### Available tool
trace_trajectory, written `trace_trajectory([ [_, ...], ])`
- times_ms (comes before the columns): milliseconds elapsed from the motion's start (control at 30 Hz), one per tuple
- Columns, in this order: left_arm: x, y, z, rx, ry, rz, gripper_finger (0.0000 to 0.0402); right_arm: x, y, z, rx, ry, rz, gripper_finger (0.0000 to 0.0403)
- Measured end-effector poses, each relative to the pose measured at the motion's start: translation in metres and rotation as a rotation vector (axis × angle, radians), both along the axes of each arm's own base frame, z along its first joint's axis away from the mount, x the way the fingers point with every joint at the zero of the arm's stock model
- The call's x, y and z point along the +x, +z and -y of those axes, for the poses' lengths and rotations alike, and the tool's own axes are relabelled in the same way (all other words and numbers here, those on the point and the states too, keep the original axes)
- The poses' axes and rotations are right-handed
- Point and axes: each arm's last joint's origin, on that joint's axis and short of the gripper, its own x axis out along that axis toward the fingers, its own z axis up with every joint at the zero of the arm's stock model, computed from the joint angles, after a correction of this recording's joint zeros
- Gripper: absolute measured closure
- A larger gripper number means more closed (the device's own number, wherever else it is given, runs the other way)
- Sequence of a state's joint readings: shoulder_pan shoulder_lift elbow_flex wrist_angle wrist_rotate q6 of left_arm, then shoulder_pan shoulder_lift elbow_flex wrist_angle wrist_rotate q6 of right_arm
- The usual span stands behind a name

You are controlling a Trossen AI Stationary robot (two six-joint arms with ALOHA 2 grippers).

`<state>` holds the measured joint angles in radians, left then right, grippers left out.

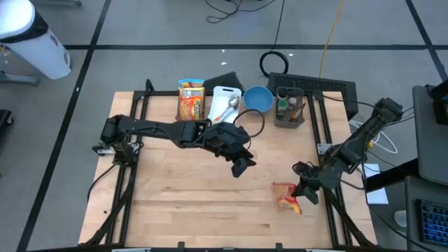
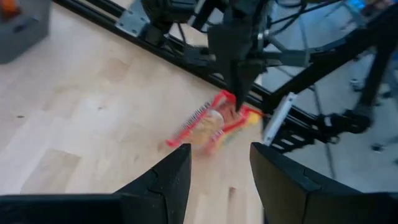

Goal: Pick & Place Food Item
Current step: Put the red noodle pack into the left black bin

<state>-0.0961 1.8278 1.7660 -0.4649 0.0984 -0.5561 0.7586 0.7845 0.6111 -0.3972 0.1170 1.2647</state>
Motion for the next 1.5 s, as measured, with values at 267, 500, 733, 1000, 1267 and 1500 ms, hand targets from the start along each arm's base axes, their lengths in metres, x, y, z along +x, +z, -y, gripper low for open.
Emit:
trace_trajectory([
  [267,0.005,0.009,-0.017,-0.079,-0.078,0.093,0.0231,0.014,0.037,0.021,-0.159,0.136,0.088,0.0403],
  [500,0.006,0.012,-0.03,-0.101,-0.106,0.123,0.0231,0.044,0.054,0.026,-0.231,0.28,0.153,0.0403],
  [733,0.006,0.012,-0.038,-0.129,-0.18,0.124,0.0231,0.077,0.091,0.027,-0.371,0.361,0.313,0.0403],
  [1000,0.004,0.012,-0.036,-0.145,-0.288,0.135,0.0231,0.094,0.133,0.036,-0.457,0.35,0.451,0.0403],
  [1267,0.004,0.013,-0.033,-0.095,-0.349,0.162,0.0231,0.109,0.144,0.04,-0.409,0.372,0.504,0.0403],
  [1500,0.005,0.014,-0.032,-0.072,-0.366,0.19,0.0231,0.126,0.138,0.035,-0.374,0.389,0.517,0.0403],
])
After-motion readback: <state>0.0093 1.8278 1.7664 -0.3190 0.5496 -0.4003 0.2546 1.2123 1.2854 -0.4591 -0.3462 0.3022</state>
